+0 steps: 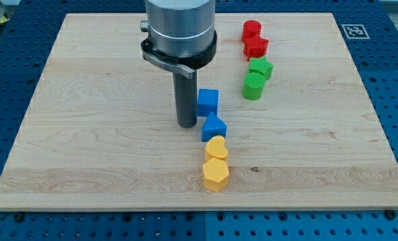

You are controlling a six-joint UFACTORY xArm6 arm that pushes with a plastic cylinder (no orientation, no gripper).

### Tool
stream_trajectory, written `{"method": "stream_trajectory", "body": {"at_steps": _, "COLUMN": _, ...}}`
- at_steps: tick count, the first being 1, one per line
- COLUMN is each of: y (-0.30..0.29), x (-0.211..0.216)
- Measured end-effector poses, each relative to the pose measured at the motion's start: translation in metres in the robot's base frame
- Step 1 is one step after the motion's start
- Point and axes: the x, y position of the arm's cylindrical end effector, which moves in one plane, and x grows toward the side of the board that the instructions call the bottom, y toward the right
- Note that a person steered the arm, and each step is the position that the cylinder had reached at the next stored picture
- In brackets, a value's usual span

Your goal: Push the yellow hexagon to the bottom right

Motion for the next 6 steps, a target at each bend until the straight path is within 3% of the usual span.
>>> {"method": "stream_trajectory", "body": {"at_steps": 6, "y": 0.0, "x": 0.0097}}
